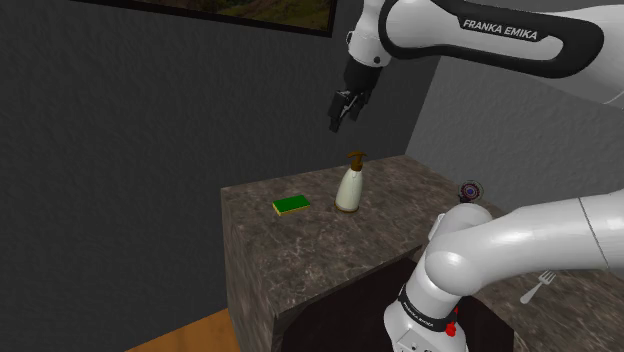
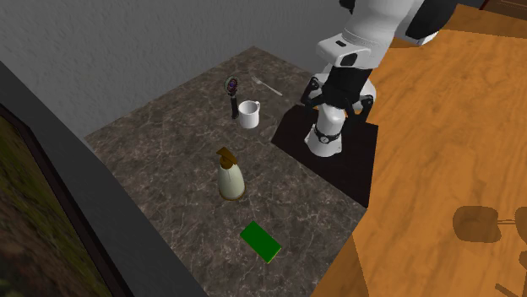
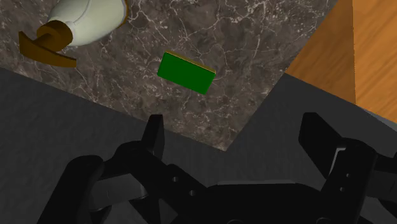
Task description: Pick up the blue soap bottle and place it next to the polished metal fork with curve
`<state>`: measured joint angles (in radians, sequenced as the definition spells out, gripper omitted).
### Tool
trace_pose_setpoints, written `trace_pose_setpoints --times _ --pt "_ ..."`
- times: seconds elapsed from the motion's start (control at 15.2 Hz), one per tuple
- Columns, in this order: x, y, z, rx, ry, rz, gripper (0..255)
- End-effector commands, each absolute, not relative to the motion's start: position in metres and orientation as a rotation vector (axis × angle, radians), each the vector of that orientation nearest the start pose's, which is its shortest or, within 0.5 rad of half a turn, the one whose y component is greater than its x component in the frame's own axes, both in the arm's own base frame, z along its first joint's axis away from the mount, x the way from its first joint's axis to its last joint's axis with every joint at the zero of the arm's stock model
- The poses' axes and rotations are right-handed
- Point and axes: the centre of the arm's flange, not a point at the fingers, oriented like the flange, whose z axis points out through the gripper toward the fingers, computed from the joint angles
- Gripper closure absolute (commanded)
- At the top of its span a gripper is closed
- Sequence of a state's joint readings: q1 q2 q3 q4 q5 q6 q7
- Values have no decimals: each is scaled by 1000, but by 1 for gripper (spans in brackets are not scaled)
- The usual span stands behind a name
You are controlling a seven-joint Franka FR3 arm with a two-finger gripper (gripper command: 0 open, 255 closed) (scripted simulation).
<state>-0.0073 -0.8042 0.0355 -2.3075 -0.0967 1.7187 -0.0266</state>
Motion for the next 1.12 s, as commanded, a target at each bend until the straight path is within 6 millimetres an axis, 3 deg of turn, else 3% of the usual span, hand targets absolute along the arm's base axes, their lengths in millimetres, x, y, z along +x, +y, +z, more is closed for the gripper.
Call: trace_pose_setpoints --times 0.0,1.06 --pt "316 4 635 -3245 -82 -350 0" --pt "347 -186 532 -3174 -509 -209 0"
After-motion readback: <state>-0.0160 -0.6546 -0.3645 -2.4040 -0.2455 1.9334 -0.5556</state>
